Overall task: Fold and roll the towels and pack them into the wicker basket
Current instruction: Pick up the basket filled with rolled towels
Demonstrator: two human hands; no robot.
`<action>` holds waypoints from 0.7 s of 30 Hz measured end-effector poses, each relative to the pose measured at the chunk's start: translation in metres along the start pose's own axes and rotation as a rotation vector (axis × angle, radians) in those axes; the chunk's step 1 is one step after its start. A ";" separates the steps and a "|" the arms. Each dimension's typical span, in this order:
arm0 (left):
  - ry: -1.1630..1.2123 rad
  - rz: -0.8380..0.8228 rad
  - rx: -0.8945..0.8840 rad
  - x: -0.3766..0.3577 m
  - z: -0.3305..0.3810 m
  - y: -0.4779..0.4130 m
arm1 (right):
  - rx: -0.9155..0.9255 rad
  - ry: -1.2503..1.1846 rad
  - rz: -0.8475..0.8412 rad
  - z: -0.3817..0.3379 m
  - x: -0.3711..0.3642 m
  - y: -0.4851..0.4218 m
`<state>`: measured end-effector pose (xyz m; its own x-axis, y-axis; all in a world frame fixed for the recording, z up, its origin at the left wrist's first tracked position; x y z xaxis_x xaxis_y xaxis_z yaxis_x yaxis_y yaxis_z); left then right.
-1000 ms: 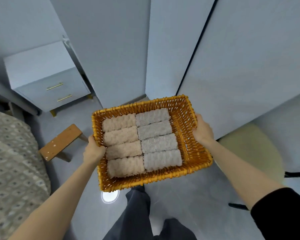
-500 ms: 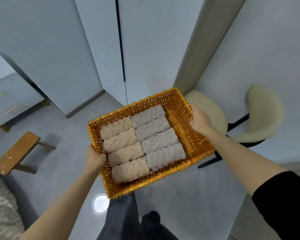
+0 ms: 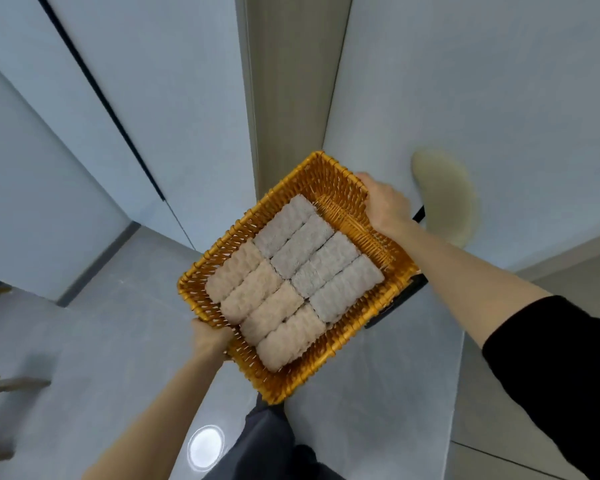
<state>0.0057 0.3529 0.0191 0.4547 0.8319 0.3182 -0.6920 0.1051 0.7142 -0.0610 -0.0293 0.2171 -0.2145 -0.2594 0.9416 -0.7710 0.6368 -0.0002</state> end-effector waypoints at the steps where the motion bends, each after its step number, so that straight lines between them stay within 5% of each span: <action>1: 0.003 -0.014 0.014 -0.009 0.008 -0.005 | -0.008 0.004 0.008 0.006 0.003 -0.009; 21: 0.166 0.086 0.434 -0.223 0.074 -0.115 | -0.007 0.136 -0.002 0.154 -0.078 -0.266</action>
<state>0.0256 0.1153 -0.0883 0.2857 0.9070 0.3093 -0.4088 -0.1765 0.8954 0.0682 -0.2909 0.0922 -0.1291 -0.1600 0.9786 -0.7668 0.6419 0.0038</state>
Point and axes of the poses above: each hand's wrist, its own y-axis away from the middle knuckle, its own x-axis out of the back of the hand, z = x × y, the point moved 10 cm from there along -y, towards the middle knuckle, and after that the axes turned 3 degrees about -y, right-handed, at the moved point
